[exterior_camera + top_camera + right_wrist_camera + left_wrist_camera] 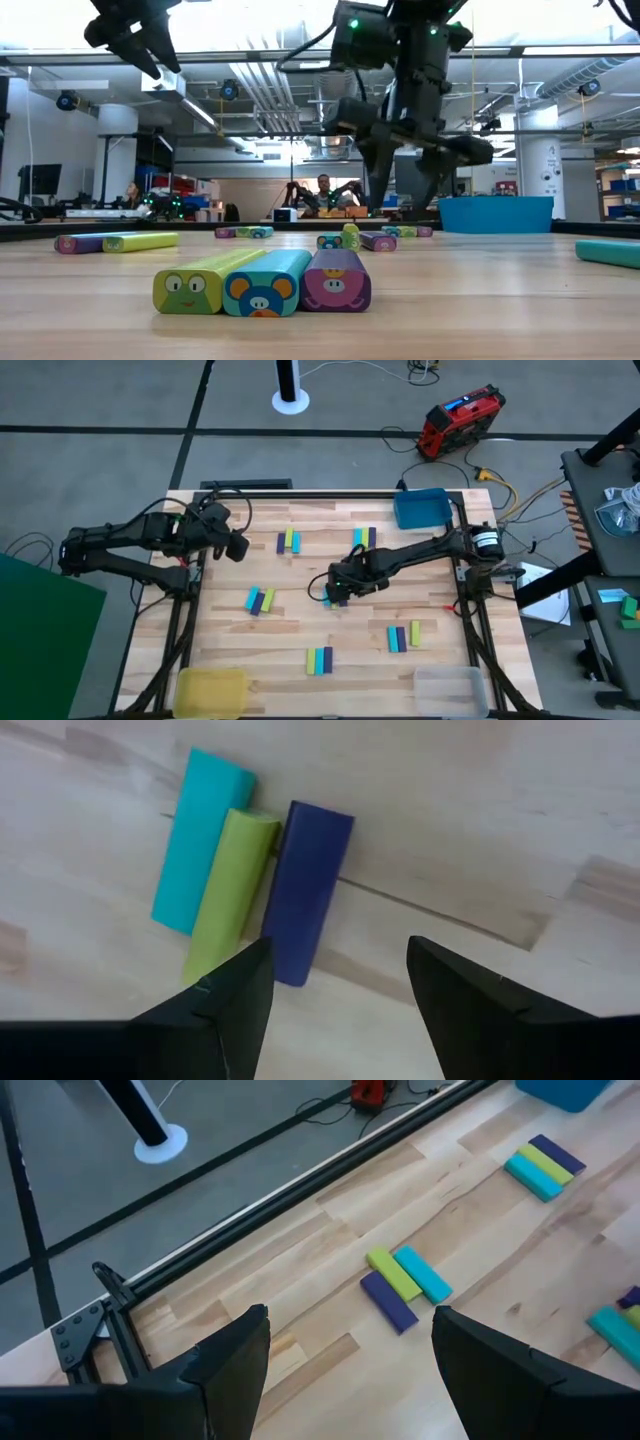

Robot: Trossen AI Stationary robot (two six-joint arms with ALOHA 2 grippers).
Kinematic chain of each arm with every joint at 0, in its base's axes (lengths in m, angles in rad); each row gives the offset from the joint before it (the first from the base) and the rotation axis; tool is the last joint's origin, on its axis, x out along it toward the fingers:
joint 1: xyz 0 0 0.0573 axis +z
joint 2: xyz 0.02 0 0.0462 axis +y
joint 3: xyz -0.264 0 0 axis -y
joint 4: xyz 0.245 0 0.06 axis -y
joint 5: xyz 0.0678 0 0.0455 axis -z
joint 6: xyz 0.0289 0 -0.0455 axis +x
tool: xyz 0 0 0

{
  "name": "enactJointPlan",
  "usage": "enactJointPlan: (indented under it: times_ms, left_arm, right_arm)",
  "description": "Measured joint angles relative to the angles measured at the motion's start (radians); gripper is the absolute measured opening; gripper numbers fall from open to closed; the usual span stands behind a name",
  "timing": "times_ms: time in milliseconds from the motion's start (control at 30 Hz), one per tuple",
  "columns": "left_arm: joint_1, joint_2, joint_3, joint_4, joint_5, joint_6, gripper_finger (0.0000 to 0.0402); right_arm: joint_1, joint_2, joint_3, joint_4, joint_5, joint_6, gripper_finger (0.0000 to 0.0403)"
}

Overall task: Sort blocks
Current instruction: Put the violet block into the blue bin

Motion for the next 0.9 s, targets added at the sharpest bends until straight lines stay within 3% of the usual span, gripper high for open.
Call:
enactJointPlan:
  times_ms: [667,900]
  left_arm:
    - [0.0,-0.001,0.0,-0.001,0.0,0.017,0.0254]
    - [0.0,-0.001,0.0,-0.001,0.0,0.018,0.0254]
  right_arm:
    - [0.002,0.148,0.085,-0.005,-0.005,-0.052,0.022]
    - [0.002,0.138,0.081,-0.032,-0.004,-0.063,0.0174]
